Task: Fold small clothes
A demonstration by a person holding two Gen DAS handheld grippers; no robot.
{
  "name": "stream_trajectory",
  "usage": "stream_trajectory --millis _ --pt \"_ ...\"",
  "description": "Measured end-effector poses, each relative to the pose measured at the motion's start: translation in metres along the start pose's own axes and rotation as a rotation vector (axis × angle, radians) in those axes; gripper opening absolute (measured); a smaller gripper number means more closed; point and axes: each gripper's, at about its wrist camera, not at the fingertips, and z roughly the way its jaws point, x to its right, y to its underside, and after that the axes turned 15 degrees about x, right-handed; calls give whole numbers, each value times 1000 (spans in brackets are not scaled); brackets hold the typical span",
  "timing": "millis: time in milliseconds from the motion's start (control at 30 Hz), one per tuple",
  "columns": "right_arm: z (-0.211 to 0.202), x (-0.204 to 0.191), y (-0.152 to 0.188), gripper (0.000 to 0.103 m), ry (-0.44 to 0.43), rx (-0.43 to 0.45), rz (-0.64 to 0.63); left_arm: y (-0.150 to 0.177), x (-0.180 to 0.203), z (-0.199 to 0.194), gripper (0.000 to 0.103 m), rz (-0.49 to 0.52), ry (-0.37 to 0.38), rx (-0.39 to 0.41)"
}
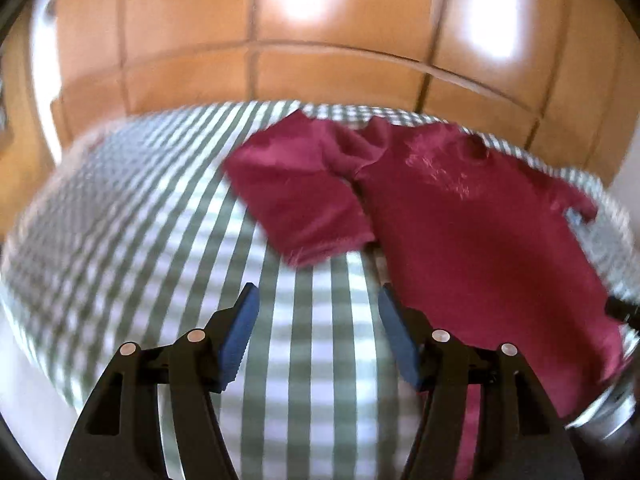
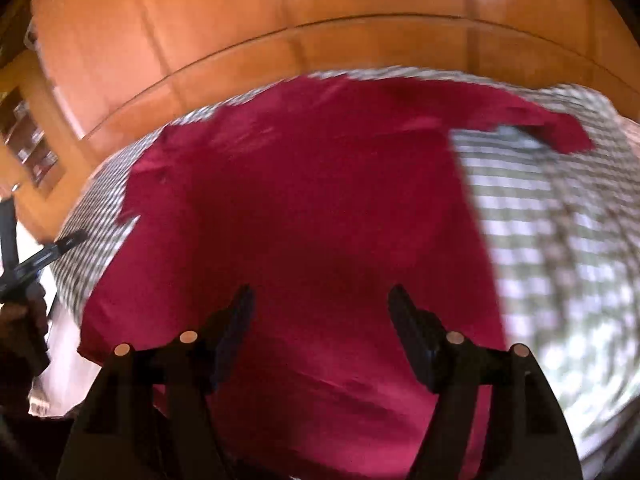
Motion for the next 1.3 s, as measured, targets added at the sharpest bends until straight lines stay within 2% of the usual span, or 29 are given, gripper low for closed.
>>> stream_trajectory --millis 100,200,267,300,367,400,500,633,667,767,867,933,1000,1067,1167,1233,1267,1300 --pt "19 -19 10 71 -19 -31 -27 0 6 29 60 82 -2 -12" --pt "33 -20 18 76 -21 -45 0 2 9 66 60 150 11 -39" --pt "37 -20 22 78 -14 -39 12 5 11 84 52 188 24 -60" --pt "38 -19 22 79 -16 -33 18 8 10 95 42 220 23 -78" --pt "38 -18 22 80 -17 -31 20 6 5 104 22 208 39 -84" --pt "39 -18 23 80 -16 -30 19 1 -1 105 6 185 29 -82" --pt "40 -20 22 82 -15 -31 20 -27 -37 94 6 -12 50 -29" --pt "42 -20 20 85 -13 -34 44 -75 -118 59 5 -362 86 94" --pt "43 -19 20 87 -13 -36 50 -86 -134 52 5 -412 86 127" --pt "45 -21 19 88 -3 -41 49 -114 -190 25 5 -571 48 222" --pt "47 -23 19 91 9 -42 46 -130 -239 14 5 -676 -65 267" --pt "50 -25 18 92 18 -46 43 -136 -263 25 5 -671 -180 241" --pt "51 -26 17 93 25 -48 38 -134 -278 41 5 -663 -248 188" --pt "53 -27 18 93 34 -48 32 -123 -291 63 5 -633 -353 117" --pt "54 -30 18 94 55 -49 28 -97 -310 94 6 -644 -455 24" --pt "56 -32 18 96 67 -54 18 -78 -320 106 8 -706 -464 -39" --pt "57 -34 18 97 72 -56 8 -73 -319 105 13 -706 -478 -62" --pt "58 -36 19 97 77 -58 -1 -69 -317 104 34 -708 -479 -78"
